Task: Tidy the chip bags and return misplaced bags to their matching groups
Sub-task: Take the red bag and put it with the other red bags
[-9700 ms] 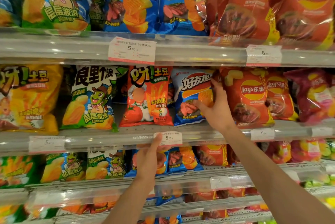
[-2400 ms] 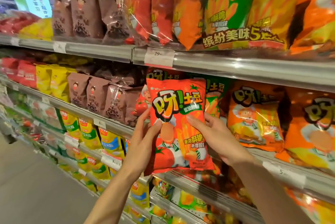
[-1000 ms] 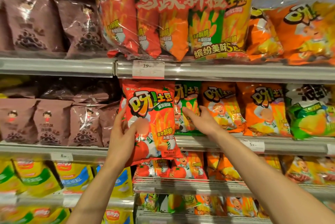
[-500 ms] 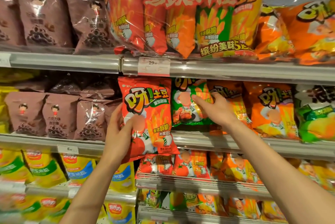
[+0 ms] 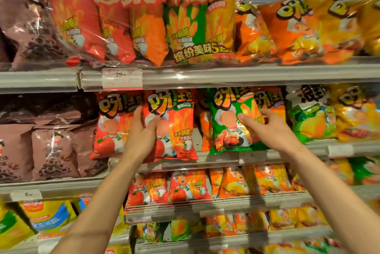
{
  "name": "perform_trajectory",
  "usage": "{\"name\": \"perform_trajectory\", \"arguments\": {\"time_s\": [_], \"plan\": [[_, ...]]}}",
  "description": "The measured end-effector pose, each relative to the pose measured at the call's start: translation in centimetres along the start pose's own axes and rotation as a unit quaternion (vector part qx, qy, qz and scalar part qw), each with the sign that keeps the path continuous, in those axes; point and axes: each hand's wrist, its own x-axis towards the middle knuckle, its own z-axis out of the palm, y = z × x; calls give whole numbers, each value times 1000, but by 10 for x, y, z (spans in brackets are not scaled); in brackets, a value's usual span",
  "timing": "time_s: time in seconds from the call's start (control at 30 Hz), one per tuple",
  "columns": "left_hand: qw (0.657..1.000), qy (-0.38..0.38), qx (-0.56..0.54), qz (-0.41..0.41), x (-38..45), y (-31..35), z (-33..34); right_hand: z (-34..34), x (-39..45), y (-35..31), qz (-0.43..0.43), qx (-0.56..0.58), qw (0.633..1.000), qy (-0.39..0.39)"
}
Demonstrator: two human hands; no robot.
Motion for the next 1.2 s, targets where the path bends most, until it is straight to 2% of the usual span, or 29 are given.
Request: {"name": "perform_trajectory", "arguments": {"time_s": [0.1,0.27,0.5,0.73,0.87,0.97,1.1,1.2], "plan": [[1000,9,12,-7,17,5,12,-8,-5,10,9,13,1000,4],[998,-42,23,-39,27,-4,32,-11,-10,21,0,21,1000,9],[996,27,82,35,28,-18,45,-8,-11,26,0,38,999,-16],[974,-34,220,40,35,-33,49,-3,-8,27,6,67,998,-13],[965,19,239,110,16,-28,51,0,-6,26,19,60,998,-16],[939,-14,302,163,6,-31,56,2,-8,27,23,74,997,-28],[922,-39,349,161,3,-49,62,4,-8,29,27,85,995,-40],[923,-47,352,147,6,-48,62,4,-9,30,32,81,995,-46]]}}
